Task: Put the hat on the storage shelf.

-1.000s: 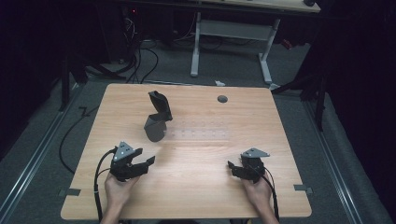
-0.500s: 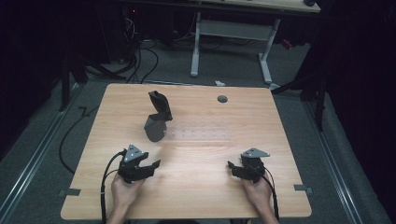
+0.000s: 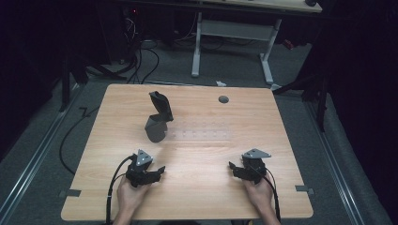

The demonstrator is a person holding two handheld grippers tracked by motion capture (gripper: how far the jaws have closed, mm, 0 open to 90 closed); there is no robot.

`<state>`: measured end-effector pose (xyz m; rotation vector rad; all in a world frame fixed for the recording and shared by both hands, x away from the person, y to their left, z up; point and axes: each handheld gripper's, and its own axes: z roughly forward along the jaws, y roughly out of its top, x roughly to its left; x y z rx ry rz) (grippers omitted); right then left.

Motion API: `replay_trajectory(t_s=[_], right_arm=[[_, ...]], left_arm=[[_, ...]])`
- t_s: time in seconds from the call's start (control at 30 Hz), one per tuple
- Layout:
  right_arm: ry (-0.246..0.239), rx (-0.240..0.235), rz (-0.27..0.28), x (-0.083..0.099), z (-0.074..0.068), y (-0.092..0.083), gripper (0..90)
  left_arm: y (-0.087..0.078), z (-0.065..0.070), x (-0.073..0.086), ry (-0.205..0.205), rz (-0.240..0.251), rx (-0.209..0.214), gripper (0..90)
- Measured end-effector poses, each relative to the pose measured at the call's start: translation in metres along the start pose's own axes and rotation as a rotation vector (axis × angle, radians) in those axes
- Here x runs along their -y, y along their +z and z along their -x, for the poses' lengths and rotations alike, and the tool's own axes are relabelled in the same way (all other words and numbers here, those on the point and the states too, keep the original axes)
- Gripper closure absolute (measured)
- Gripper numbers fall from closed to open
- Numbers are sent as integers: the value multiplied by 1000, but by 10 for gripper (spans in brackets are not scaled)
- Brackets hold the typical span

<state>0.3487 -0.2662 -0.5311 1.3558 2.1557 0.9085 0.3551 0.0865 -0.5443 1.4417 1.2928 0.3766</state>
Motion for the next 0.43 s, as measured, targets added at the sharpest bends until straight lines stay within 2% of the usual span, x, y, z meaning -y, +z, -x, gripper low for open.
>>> replay_trajectory(t_s=[0.03, 0.13, 0.43], right_arm=[[0, 0, 0, 0, 0, 0, 343], [0, 0, 0, 0, 0, 0, 344], [2, 2, 0, 0, 0, 0, 344]], left_arm=[[0, 1, 2, 23, 1, -1, 363], [0, 1, 3, 16, 10, 6, 353], [1, 3, 4, 19, -8, 19, 276]])
